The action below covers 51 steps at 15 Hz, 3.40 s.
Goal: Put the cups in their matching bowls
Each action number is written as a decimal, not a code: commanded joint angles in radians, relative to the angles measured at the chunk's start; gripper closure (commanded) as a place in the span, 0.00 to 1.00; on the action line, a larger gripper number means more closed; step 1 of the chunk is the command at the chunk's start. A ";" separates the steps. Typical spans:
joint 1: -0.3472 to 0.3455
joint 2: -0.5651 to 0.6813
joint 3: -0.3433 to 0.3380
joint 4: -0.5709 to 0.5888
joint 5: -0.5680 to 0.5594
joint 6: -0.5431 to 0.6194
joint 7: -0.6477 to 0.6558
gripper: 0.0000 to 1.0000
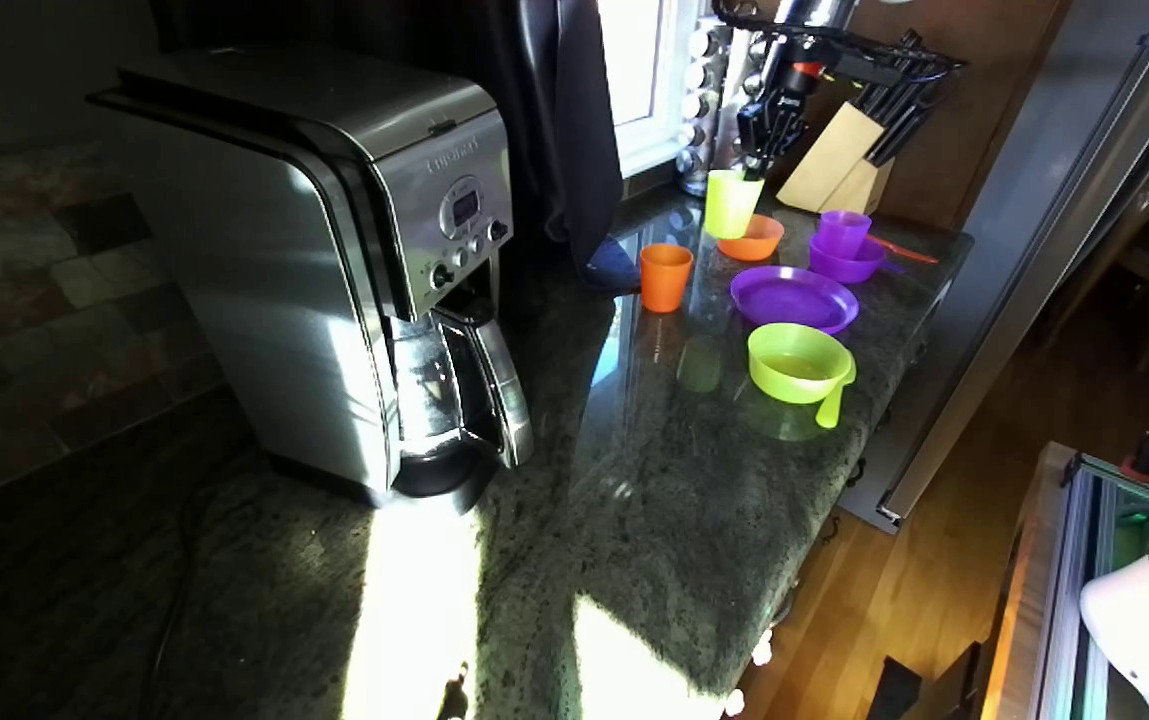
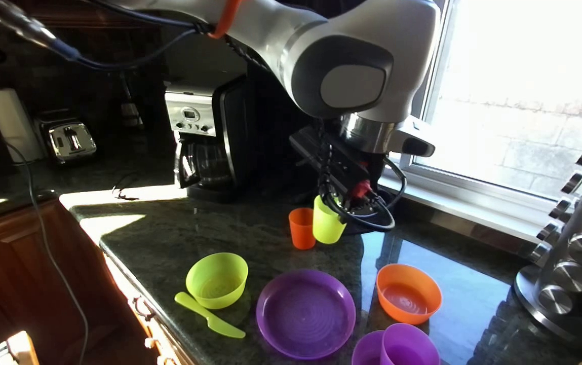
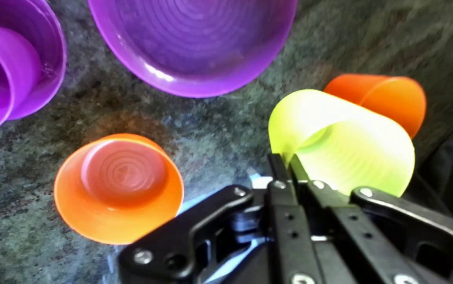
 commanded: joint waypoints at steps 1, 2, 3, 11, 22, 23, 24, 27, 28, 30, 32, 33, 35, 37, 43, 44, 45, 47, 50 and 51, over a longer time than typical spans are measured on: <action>0.006 -0.228 -0.018 -0.215 -0.013 -0.066 -0.115 0.99; 0.011 -0.272 -0.025 -0.254 -0.007 -0.080 -0.121 0.99; 0.015 -0.305 -0.033 -0.286 0.008 -0.092 -0.123 0.99; 0.068 -0.473 -0.020 -0.500 -0.055 -0.111 0.008 0.99; 0.121 -0.447 0.010 -0.617 -0.100 0.011 0.097 0.99; 0.125 -0.438 0.013 -0.619 -0.101 0.025 0.106 0.99; 0.128 -0.425 0.016 -0.621 -0.102 0.047 0.119 0.99; 0.140 -0.389 0.025 -0.625 -0.101 0.124 0.144 0.99; 0.144 -0.374 0.026 -0.623 -0.098 0.137 0.143 0.99; 0.149 -0.343 0.029 -0.613 -0.098 0.156 0.149 0.99; 0.154 -0.322 0.033 -0.611 -0.102 0.179 0.152 0.99; 0.158 -0.315 0.035 -0.611 -0.101 0.199 0.152 0.99; 0.163 -0.300 0.038 -0.604 -0.094 0.234 0.153 0.99; 0.170 -0.291 0.040 -0.597 -0.082 0.262 0.152 0.99; 0.177 -0.294 0.043 -0.590 -0.092 0.273 0.144 0.99; 0.176 -0.293 0.042 -0.590 -0.107 0.266 0.141 0.99; 0.174 -0.294 0.042 -0.593 -0.121 0.265 0.143 0.99; 0.171 -0.300 0.041 -0.599 -0.145 0.262 0.140 0.99; 0.171 -0.308 0.039 -0.600 -0.149 0.242 0.143 0.71; 0.172 -0.310 0.037 -0.599 -0.141 0.226 0.143 0.71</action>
